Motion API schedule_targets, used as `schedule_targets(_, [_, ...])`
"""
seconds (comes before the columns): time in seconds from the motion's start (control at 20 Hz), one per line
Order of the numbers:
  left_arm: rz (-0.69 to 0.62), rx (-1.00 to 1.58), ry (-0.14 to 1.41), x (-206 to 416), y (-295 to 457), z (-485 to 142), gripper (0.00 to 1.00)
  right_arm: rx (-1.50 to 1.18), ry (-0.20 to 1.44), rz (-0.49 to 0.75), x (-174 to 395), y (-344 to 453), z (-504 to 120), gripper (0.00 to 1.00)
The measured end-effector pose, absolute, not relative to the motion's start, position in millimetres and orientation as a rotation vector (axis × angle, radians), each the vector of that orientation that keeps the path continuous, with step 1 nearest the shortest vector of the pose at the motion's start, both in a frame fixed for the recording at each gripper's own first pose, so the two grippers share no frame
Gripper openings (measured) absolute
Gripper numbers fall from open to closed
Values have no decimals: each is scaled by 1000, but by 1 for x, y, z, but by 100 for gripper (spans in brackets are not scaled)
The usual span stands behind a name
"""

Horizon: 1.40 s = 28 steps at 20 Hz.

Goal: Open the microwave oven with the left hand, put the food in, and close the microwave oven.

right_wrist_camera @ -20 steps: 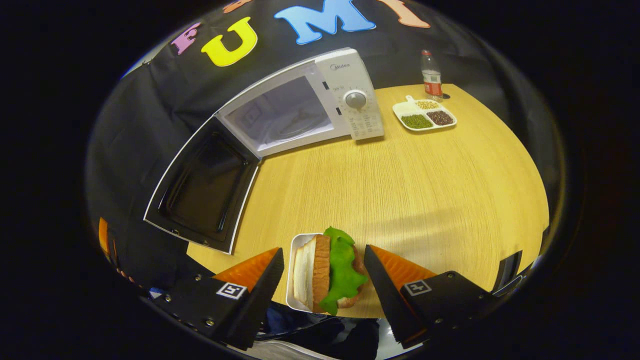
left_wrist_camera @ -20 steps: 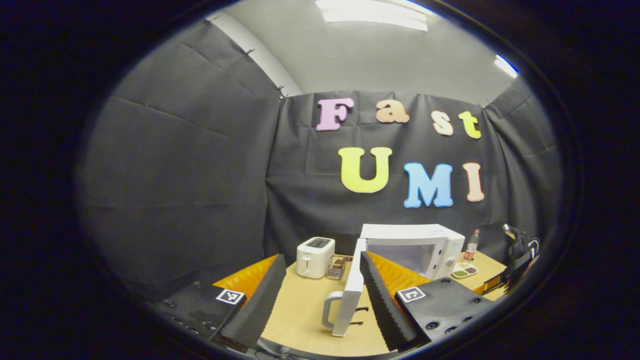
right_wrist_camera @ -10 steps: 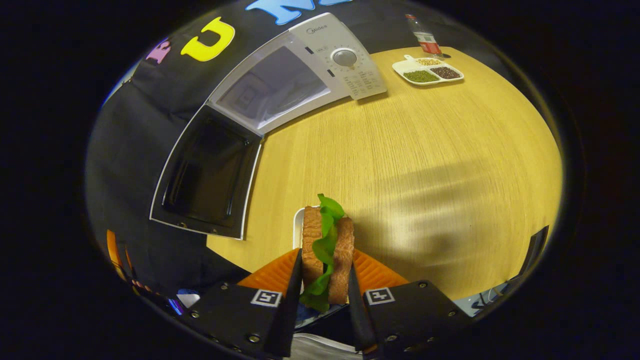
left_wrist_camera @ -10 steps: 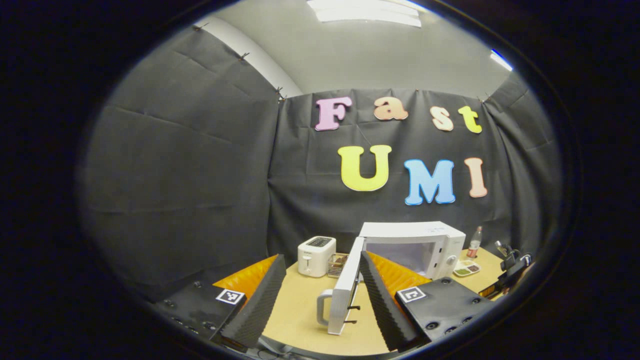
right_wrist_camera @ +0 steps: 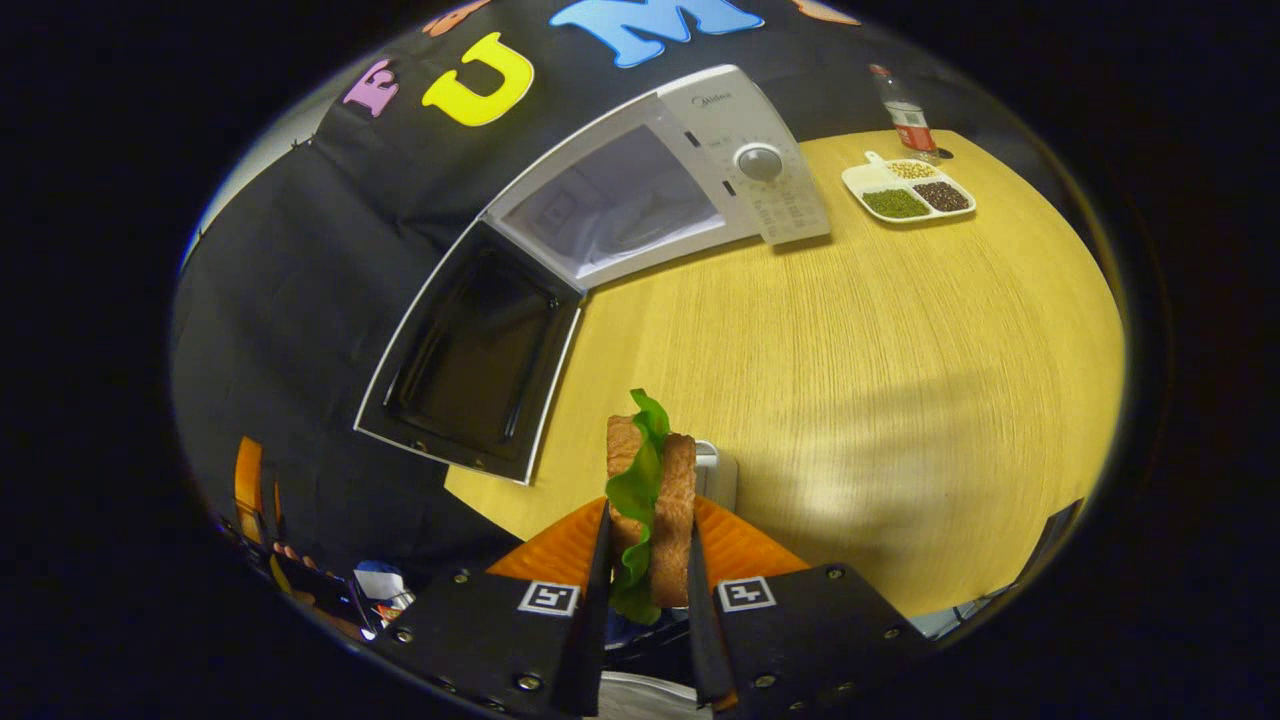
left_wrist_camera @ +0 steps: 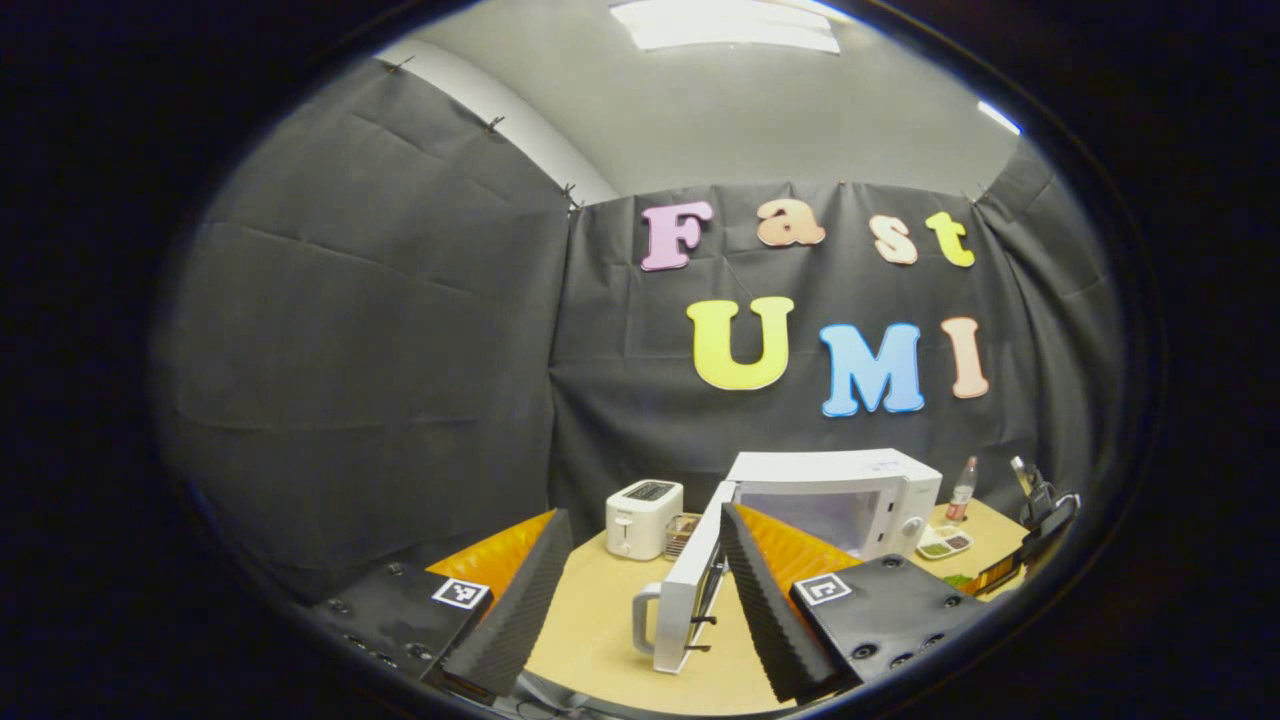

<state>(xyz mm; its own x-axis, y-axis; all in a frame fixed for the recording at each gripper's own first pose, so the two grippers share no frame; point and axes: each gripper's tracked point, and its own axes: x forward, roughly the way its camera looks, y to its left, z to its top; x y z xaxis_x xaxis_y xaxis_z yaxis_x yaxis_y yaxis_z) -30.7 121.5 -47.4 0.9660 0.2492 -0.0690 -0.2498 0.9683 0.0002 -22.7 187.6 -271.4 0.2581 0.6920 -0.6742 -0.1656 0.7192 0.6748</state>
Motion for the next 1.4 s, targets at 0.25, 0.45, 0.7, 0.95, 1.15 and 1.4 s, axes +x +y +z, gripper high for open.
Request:
schedule_targets(0.25, [221, -36, 63, -1, 130, -50, 96, 553, 1023, 559, 22, 205, -242, 36])
schedule_targets(0.45, [195, -36, 58, 24, 147, -48, 95, 627, 929, 490, 56, 226, -229, 36])
schedule_targets(0.7, [183, -38, 73, 51, 184, -55, 94, 749, 803, 391, 104, 256, -227, 36])
schedule_targets(0.95, [174, -20, 98, 79, 221, -66, 95, 844, 729, 324, 144, 289, -237, 36])
schedule_targets(1.15, [162, -19, 114, 108, 244, -75, 95, 894, 690, 269, 177, 308, -254, 36])
schedule_targets(1.4, [142, 17, 134, 134, 266, -91, 96, 935, 632, 192, 219, 323, -276, 36])
